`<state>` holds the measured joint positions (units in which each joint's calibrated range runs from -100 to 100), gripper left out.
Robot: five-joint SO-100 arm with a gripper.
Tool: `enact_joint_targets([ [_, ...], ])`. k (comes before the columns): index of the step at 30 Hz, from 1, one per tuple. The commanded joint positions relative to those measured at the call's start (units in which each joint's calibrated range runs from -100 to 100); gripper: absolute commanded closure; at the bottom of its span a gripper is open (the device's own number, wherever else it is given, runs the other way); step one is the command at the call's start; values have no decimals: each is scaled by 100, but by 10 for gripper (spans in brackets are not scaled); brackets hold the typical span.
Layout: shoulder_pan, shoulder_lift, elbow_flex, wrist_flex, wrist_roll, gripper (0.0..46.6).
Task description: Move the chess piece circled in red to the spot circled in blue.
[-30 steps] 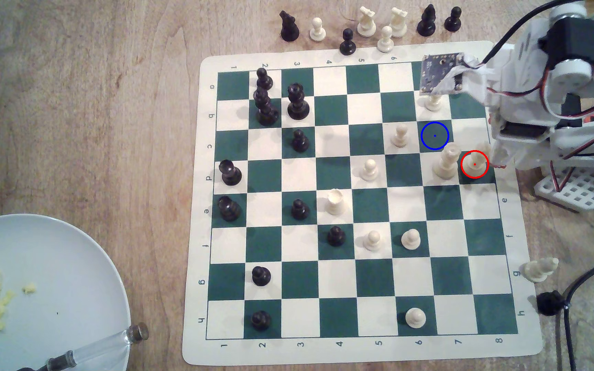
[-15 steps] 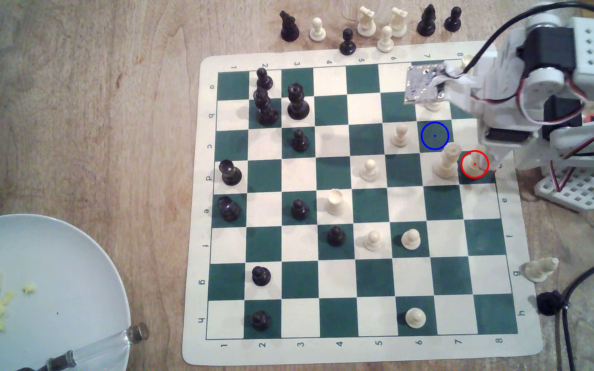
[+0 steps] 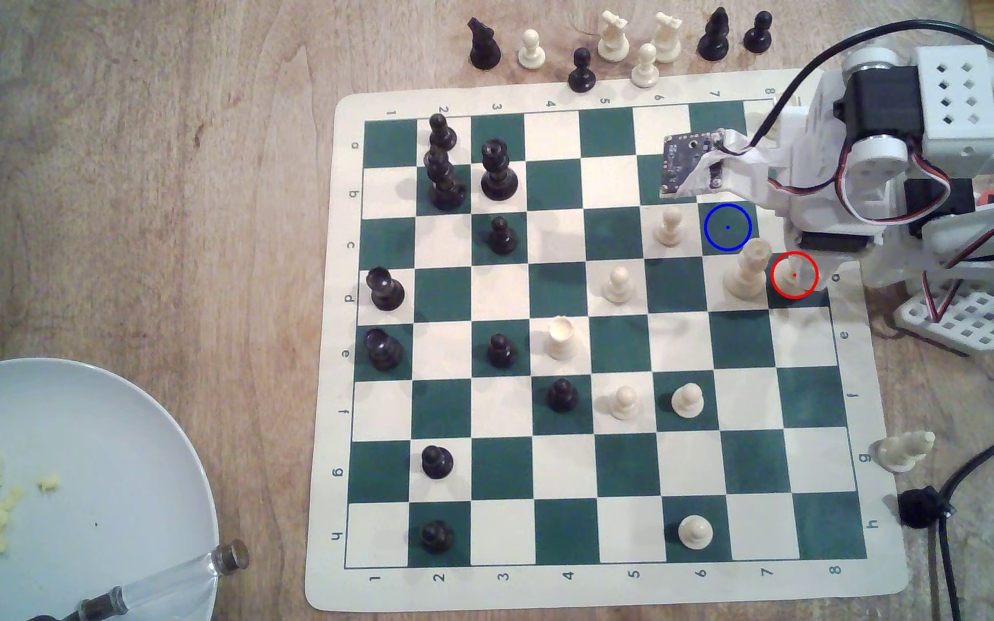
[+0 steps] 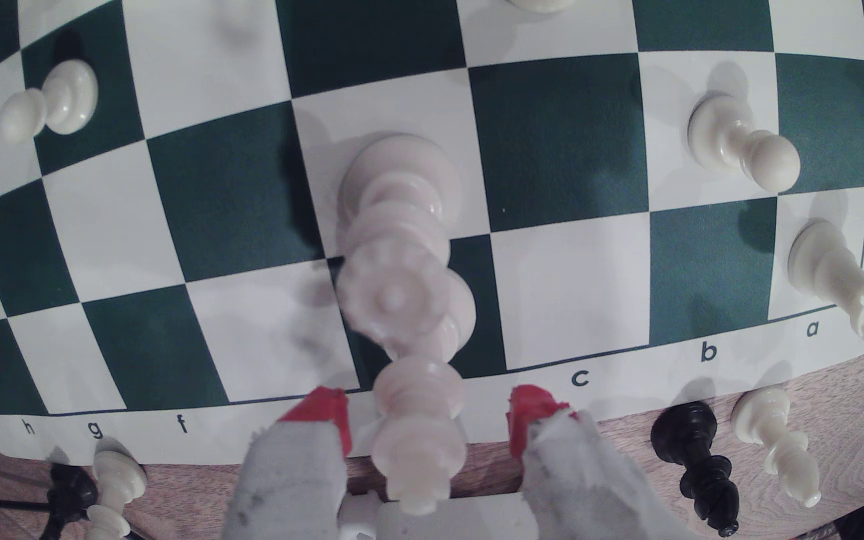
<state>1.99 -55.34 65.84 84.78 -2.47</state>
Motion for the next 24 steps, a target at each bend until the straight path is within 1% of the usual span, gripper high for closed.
enact_joint_targets([
  [1,-15,84,-102,-51,-29,310],
  [8,-39,118,-120,-34,-39,319],
  [11,-78,67,-129,-18,-44,330],
  [21,-164,59,-147,-10,-49,378],
  [24,-187,67,-138,-10,-49,403],
])
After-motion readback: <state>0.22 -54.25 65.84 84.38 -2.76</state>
